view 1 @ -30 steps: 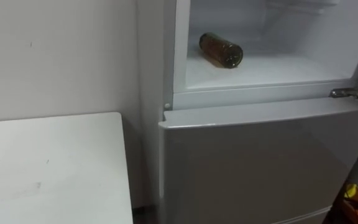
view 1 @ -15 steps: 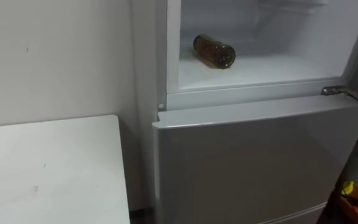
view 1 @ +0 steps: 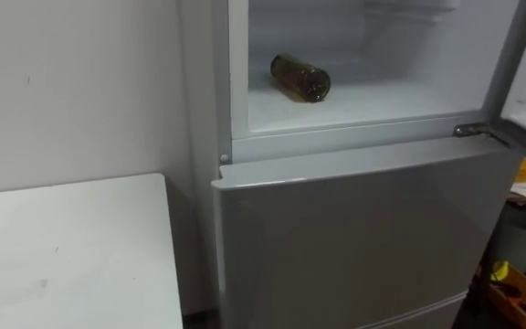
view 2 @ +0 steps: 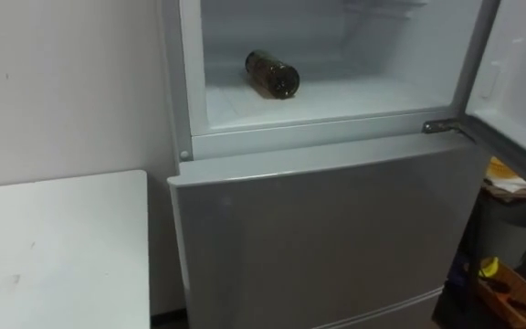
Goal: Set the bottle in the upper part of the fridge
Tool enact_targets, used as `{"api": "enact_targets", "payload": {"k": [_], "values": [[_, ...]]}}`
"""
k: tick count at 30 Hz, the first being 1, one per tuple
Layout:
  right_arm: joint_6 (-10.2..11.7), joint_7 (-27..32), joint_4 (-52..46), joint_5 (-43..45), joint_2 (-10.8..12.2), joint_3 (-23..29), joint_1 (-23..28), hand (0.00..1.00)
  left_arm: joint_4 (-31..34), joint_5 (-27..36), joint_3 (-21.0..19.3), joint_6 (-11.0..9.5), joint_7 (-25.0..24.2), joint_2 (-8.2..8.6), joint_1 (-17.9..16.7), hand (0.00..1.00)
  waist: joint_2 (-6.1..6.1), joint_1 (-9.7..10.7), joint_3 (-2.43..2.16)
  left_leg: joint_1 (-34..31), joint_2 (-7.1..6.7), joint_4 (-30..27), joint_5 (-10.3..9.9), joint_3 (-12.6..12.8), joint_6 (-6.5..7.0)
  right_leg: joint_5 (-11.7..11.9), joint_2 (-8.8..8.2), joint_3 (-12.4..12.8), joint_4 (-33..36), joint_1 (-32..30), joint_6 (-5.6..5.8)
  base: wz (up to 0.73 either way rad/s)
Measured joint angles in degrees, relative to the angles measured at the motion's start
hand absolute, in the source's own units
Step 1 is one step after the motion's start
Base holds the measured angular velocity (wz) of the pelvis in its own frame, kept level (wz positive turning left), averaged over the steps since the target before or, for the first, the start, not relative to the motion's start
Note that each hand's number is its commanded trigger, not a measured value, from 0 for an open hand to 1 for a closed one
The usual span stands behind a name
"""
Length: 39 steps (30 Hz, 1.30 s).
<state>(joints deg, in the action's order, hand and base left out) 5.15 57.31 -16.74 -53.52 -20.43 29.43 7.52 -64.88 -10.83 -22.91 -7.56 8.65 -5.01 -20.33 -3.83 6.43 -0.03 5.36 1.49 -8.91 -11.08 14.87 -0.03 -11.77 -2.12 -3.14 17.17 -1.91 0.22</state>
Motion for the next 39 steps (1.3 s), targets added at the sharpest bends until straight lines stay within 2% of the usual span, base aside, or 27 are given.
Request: {"api": "enact_targets", "payload": {"k": [3, 9, 19, 24, 29, 32, 35, 37, 39], "values": [[0.0, 0.0, -1.5, 0.0, 0.1, -1.1, 0.4, 0.00, 0.0, 0.0, 0.3, 0.0, 0.2, -0.19, 0.2, 0.00, 0.02, -0.1, -0.02, -0.8, -0.05, -0.5, 0.0, 0.0, 0.02, 0.0, -0.14, 0.0, 0.7, -0.5, -0.01, -0.02], [0.0, 0.0, -3.4, 0.0, 0.7, -3.6, 0.7, 0.00, -0.1, 0.0, 3.4, 0.0, 0.8, -0.28, 0.2, 0.00, 0.08, -0.1, -0.05, -0.9, -0.03, -0.7, 0.0, 0.0, 0.02, 0.0, -0.16, 0.0, 0.8, -1.0, -0.03, 0.00], [0.0, -0.1, -5.0, 0.1, 0.8, -5.8, 0.7, 0.00, -2.1, 0.0, 5.1, 0.0, 0.9, -0.43, 0.8, 0.00, -0.06, -0.7, -0.11, -0.9, -0.05, -0.9, 0.0, -0.1, 0.02, 0.1, -0.22, -0.1, 0.8, -1.0, -0.07, 0.00], [0.6, -4.7, -5.9, 10.8, 0.8, -7.3, 0.7, 0.00, -2.2, 0.2, 5.6, 0.1, 1.2, -0.49, 0.9, 0.00, -0.11, -1.7, -0.13, -1.0, -0.08, -0.9, 0.0, -0.7, 0.02, 0.1, -0.19, -0.2, 0.6, -0.9, -0.06, 0.05], [1.5, -6.4, -7.0, 11.4, 0.8, -10.9, 0.7, 0.00, -4.4, 0.2, 8.1, 0.0, 2.2, -0.70, 2.1, 0.00, -0.16, -2.5, -0.10, -1.3, -0.08, -1.0, 0.0, -0.9, 0.02, 0.1, -0.17, -0.3, 0.4, -0.8, -0.05, 0.01], [1.6, -10.1, -7.2, 13.1, 0.8, -11.5, 0.7, 0.00, -4.5, 0.3, 8.7, 0.0, 2.2, -0.70, 2.5, 0.00, -0.22, -3.7, -0.06, -1.0, 0.04, -1.0, 0.0, -1.1, 0.02, 0.2, 0.02, -0.2, -0.3, -0.3, -0.02, 0.03], [3.1, -13.7, -12.3, 16.2, 0.9, -12.0, 0.2, 0.00, -4.7, 0.4, 10.9, 0.1, 2.2, -1.17, 3.1, 0.00, 0.05, -5.0, -0.17, -1.1, 0.43, -1.1, -0.1, -1.4, -0.12, 0.9, 0.56, -0.3, -2.0, 0.6, -0.07, 0.08], [6.3, -18.0, -17.1, 19.4, 0.9, -13.9, -2.7, 0.00, -4.9, 0.5, 13.5, 0.5, 2.2, -1.73, 3.2, 0.00, 0.25, -5.5, -0.20, -0.6, 0.98, -1.0, -0.3, -1.4, -0.49, 1.4, 1.14, -0.4, -3.8, 2.3, -0.28, 0.02], [7.8, -21.0, -19.3, 20.6, 0.9, -15.5, -4.5, 0.00, -4.8, 0.5, 15.3, 1.1, 2.2, -2.20, 3.6, 0.00, 0.48, -5.7, -0.36, -0.5, 1.22, -1.0, -0.4, -1.8, -0.62, 1.7, 1.35, -0.9, -4.7, 3.3, -0.42, 0.09]]}}
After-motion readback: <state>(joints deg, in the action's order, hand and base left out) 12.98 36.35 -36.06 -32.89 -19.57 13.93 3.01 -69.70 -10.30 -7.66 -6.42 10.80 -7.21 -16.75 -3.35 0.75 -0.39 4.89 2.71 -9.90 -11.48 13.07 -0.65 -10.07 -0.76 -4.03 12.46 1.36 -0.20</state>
